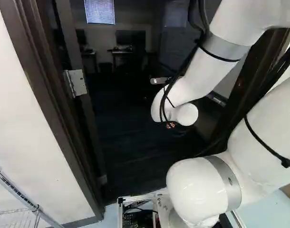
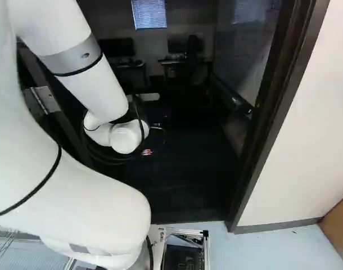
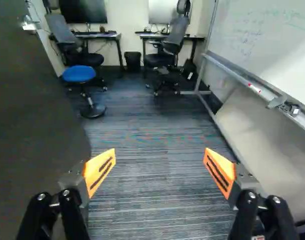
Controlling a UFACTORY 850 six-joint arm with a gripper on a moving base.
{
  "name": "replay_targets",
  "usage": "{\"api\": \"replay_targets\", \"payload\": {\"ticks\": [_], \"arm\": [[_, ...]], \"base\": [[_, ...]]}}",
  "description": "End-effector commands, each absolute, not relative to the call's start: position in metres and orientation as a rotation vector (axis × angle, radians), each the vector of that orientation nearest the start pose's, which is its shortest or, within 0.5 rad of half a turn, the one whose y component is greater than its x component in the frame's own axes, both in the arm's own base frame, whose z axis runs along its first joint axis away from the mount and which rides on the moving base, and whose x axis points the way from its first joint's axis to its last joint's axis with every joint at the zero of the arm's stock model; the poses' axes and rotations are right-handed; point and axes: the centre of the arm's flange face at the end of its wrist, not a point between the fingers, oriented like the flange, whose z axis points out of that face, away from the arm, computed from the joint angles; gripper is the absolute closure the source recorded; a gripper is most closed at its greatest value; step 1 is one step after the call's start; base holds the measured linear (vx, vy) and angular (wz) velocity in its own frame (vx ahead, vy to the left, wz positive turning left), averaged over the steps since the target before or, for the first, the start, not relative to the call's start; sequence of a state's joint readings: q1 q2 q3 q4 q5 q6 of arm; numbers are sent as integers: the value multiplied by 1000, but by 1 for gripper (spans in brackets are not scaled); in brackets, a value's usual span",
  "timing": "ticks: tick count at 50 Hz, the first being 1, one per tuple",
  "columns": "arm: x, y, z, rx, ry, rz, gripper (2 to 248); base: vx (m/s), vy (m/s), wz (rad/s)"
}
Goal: Open the door and move inside
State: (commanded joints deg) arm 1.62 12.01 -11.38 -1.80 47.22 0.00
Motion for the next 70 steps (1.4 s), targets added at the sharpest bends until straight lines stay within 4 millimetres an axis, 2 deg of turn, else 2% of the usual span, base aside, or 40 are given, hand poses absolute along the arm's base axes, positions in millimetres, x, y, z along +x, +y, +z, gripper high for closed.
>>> {"api": "replay_targets", "payload": {"ticks": [10,30,70], "arm": [[294,6,377,-2550,-49,-1811,3],[274,1,368,-2556,-9,-1822,3],[270,0,366,-2558,0,-1824,3]], "base": [[0,0,0],[0,0,0],[0,0,0]]}}
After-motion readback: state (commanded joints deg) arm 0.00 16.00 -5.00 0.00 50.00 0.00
